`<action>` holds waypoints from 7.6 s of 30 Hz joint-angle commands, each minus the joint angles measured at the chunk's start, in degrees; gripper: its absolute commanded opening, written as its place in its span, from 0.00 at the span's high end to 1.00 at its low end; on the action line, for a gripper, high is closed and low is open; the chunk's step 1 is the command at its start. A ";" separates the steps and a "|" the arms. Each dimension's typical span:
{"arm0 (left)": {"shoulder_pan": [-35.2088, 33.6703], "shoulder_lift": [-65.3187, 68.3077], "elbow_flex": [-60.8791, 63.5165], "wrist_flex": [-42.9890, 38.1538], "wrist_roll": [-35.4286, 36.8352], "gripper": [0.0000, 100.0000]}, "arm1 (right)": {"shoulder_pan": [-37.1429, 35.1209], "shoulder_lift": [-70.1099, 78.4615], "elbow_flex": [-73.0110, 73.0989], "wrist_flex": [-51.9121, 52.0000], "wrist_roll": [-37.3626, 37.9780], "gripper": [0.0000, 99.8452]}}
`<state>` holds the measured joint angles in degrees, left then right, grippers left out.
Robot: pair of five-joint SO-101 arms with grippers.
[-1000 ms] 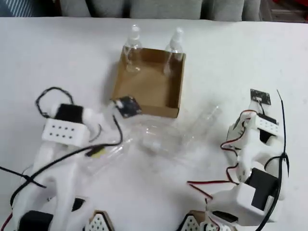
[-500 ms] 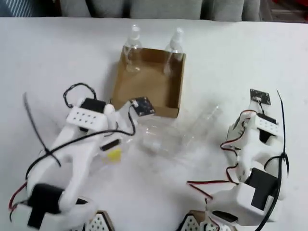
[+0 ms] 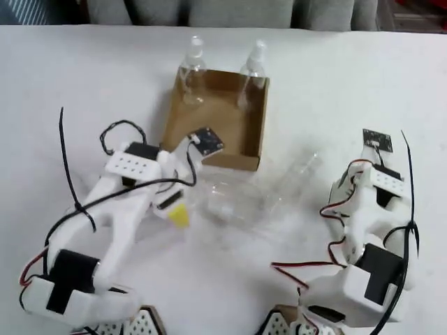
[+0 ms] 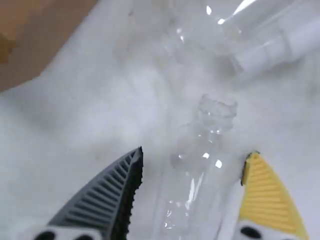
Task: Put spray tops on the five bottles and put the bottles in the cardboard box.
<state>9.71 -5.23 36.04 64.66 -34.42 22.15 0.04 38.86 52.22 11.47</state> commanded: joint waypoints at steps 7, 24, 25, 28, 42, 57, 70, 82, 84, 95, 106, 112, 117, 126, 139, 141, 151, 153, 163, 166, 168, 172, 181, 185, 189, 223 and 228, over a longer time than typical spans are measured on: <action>0.22 -0.40 5.54 -11.52 0.62 0.68 | -1.80 0.04 -1.93 -0.13 0.70 0.98; 0.22 -0.84 8.62 -5.01 0.70 0.98 | -1.80 0.04 -1.93 -0.13 0.70 0.98; 0.31 -0.92 8.70 -3.34 0.70 0.98 | -1.80 0.04 -1.93 -0.13 0.70 0.98; -0.04 -1.01 8.62 -0.79 0.62 0.98 | -1.80 0.04 -1.93 -0.13 0.70 0.98; -21.05 -14.81 15.21 -8.70 10.02 0.98 | 1.80 -5.14 -2.81 0.22 0.35 0.98; -35.03 6.37 -2.81 -7.12 21.80 0.98 | -10.77 -43.82 -7.91 26.24 21.10 0.98; -35.38 8.92 -5.10 -5.36 21.71 0.98 | -55.43 -31.16 -10.29 33.01 23.21 0.91; -36.26 8.92 -5.19 -5.71 21.54 0.98 | -62.81 -9.80 -8.26 18.77 23.21 0.93; -36.18 8.92 -5.19 -5.71 21.54 0.98 | -62.73 -8.84 -8.26 18.33 23.38 0.93; -35.47 8.92 -5.54 -5.80 21.36 0.98 | -62.46 -8.84 -6.95 17.63 23.21 0.93; -35.30 4.79 -8.70 -4.40 22.86 0.94 | -59.74 -8.84 -5.10 15.08 23.56 0.93; -35.12 -7.87 -6.07 4.04 25.05 0.83 | -59.65 -8.75 -4.40 14.73 23.65 0.93; -37.23 -14.20 1.49 7.12 25.05 0.83 | -59.65 -8.75 -2.90 12.79 23.82 0.93; -37.14 -13.05 16.97 0.18 25.05 0.76 | -59.74 -8.75 -2.90 12.79 23.82 0.93; -37.41 -13.41 15.56 4.22 24.44 0.59 | -59.74 -8.40 -2.90 12.79 23.82 0.93; -37.41 -13.41 13.01 6.42 23.38 0.59 | -59.65 -8.40 -2.90 12.79 23.82 0.93; -45.85 -12.97 0.62 4.31 21.89 0.59 | -64.40 -13.67 -2.73 15.69 22.15 0.98; -48.84 -12.88 -1.67 2.90 23.56 0.59 | -67.03 -17.54 -2.02 15.25 17.67 0.98; -56.92 -0.75 -13.10 2.02 25.49 0.82 | -80.48 -27.82 2.99 9.89 12.92 0.98; -59.65 7.69 -20.48 2.73 25.49 0.85 | -83.12 -27.82 3.16 9.10 12.92 0.98; -61.32 12.62 -26.29 5.36 25.49 0.85 | -84.79 -27.82 3.34 7.78 12.92 0.98; -64.48 21.49 -39.38 12.31 25.49 0.85 | -89.36 -27.82 3.34 5.67 12.92 0.92; -68.53 34.33 -61.27 22.42 25.49 0.85 | -95.43 -27.38 5.98 -2.68 12.84 0.72; -68.53 37.67 -66.29 24.79 25.41 0.85 | -96.66 -22.90 4.48 -4.88 12.40 0.72; -68.62 39.25 -69.10 25.14 25.41 0.85 | -96.92 -14.37 0.44 -7.08 12.40 0.72; -67.91 39.69 -69.36 25.14 25.49 0.85 | -94.37 -35.21 3.96 1.36 9.93 0.76; -69.23 39.25 -69.45 24.62 25.49 0.85 | -94.37 -32.04 8.00 -3.47 9.93 0.76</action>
<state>-58.86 35.47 -30.33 89.01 -9.27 -72.79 -32.66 46.86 51.16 22.02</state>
